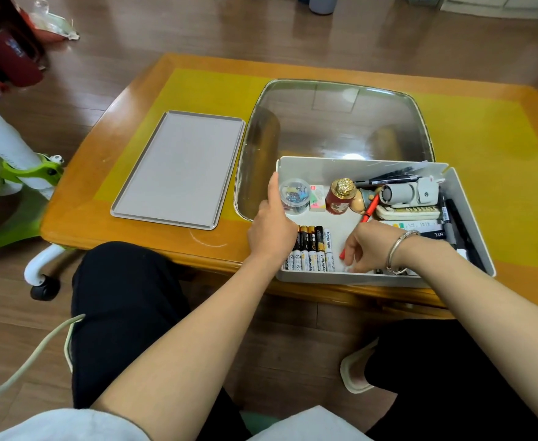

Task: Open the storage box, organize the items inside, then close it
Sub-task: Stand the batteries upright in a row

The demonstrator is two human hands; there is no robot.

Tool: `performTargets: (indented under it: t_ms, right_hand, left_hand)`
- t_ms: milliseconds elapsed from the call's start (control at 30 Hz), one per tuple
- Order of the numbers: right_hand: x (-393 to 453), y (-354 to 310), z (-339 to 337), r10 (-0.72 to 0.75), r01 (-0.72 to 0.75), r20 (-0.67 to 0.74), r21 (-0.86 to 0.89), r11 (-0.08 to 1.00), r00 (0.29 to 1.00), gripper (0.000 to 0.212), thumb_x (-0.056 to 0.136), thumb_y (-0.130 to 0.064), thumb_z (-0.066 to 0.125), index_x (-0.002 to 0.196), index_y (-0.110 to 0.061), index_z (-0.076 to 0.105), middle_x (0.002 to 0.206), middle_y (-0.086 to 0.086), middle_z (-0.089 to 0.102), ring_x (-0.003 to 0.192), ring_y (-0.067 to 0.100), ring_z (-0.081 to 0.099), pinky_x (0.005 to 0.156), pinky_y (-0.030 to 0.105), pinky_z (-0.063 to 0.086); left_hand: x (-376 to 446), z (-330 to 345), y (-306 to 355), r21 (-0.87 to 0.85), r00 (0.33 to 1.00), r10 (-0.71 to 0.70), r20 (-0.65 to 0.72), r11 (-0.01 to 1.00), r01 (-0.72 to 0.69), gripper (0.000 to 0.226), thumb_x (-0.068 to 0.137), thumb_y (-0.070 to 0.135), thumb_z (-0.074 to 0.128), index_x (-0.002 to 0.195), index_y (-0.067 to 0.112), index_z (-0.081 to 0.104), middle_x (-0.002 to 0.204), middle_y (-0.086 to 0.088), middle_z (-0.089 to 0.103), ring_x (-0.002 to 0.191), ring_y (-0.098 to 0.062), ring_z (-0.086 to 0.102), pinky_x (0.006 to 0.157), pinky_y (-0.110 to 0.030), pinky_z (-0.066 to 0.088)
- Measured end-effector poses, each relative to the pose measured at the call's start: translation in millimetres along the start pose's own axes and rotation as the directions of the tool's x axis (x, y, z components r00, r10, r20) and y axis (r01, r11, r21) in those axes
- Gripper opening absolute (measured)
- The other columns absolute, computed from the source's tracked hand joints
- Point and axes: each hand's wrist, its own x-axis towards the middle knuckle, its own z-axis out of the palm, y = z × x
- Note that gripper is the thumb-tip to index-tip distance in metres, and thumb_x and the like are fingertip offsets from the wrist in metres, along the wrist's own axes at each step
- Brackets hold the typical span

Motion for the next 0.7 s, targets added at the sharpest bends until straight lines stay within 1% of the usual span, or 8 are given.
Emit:
performTargets:
  t_ms: [33,100,167,300,400,500,600,700]
  right_hand:
    - [1.3,-0.4,1.3,-0.002,0.002,-0.001,-0.027,1.0,1.0,0.004,0.074,-0.025,0.076,0.075,-0.022,0.073,0.076,-0.018,0.065,0.063,0.0,0.055,0.058,0.013,0.042]
    - [4.5,-2.1,2.7,-0.005,0.006,0.009,-0.069,0.998,1.0,0.006,0.074,-0.023,0.073,0.069,-0.023,0.071,0.081,-0.013,0.07,0.063,0.001,0.056,0.063,0.018,0.048]
    - [7.4,-4.3,2.3,-0.002,0.004,0.019,-0.104,0.995,1.0,0.006,0.074,-0.023,0.072,0.068,-0.023,0.07,0.075,-0.011,0.069,0.064,0.005,0.058,0.068,0.024,0.053]
    - [11.3,-10.1,3.5,-0.002,0.005,0.017,-0.185,0.983,1.0,0.006,0.075,-0.027,0.072,0.07,-0.025,0.069,0.071,-0.012,0.065,0.065,0.007,0.057,0.064,0.023,0.051]
    - [12.5,-11.8,6.0,0.006,-0.003,0.013,-0.21,0.978,1.0,0.007,0.076,-0.026,0.069,0.069,-0.024,0.067,0.073,-0.006,0.066,0.068,0.014,0.059,0.061,0.023,0.047]
    - [12.6,-10.2,7.3,0.031,-0.025,0.021,-0.245,0.969,0.999,0.008,0.078,-0.024,0.064,0.074,-0.018,0.068,0.075,0.001,0.065,0.071,0.02,0.06,0.063,0.026,0.051]
    - [8.7,-6.2,6.1,0.051,-0.054,-0.021,-0.237,0.97,0.999,0.02,0.077,-0.033,0.067,0.076,-0.013,0.07,0.073,0.001,0.065,0.069,0.02,0.06,0.063,0.026,0.052]
    - [4.4,0.3,0.8,0.055,-0.07,-0.102,-0.147,0.987,0.993,0.027,0.078,-0.04,0.068,0.07,-0.014,0.068,0.069,0.002,0.066,0.069,0.02,0.061,0.065,0.028,0.053]
  left_hand:
    - [-0.1,-0.1,0.3,0.002,1.0,0.0,0.001,1.0,0.0,0.085,0.092,0.022,0.061,0.151,0.033,0.002,0.13,-0.004,0.054,0.108,-0.021,0.059,0.079,-0.044,0.056]
    - [-0.5,0.0,0.3,0.007,1.0,0.0,0.0,1.0,0.0,0.085,0.092,0.021,0.061,0.152,0.033,0.002,0.13,-0.005,0.054,0.107,-0.02,0.059,0.078,-0.042,0.057]
    - [-0.6,0.1,0.2,0.013,1.0,0.003,-0.006,1.0,-0.003,0.085,0.092,0.019,0.061,0.152,0.032,0.002,0.13,-0.005,0.054,0.106,-0.02,0.06,0.075,-0.04,0.057]
    - [0.2,0.8,-1.0,0.019,1.0,0.004,-0.012,1.0,-0.004,0.085,0.092,0.017,0.06,0.152,0.032,0.002,0.128,-0.005,0.055,0.104,-0.02,0.06,0.071,-0.036,0.056]
    - [0.3,1.9,-0.7,0.019,1.0,0.005,-0.017,1.0,-0.005,0.086,0.091,0.015,0.06,0.152,0.032,0.002,0.128,-0.005,0.055,0.103,-0.019,0.059,0.067,-0.031,0.052]
    - [-0.1,2.0,-0.8,0.02,1.0,0.008,-0.02,1.0,-0.008,0.086,0.091,0.015,0.061,0.152,0.032,0.002,0.127,-0.005,0.056,0.102,-0.019,0.06,0.069,-0.033,0.054]
    - [0.6,1.5,-1.1,0.02,1.0,0.005,-0.016,1.0,-0.005,0.085,0.092,0.017,0.061,0.152,0.032,0.002,0.127,-0.005,0.055,0.103,-0.02,0.06,0.071,-0.035,0.056]
    - [0.8,1.0,-1.2,0.007,1.0,0.009,-0.017,1.0,-0.009,0.084,0.093,0.02,0.062,0.151,0.032,0.003,0.128,-0.004,0.055,0.105,-0.019,0.06,0.073,-0.036,0.056]
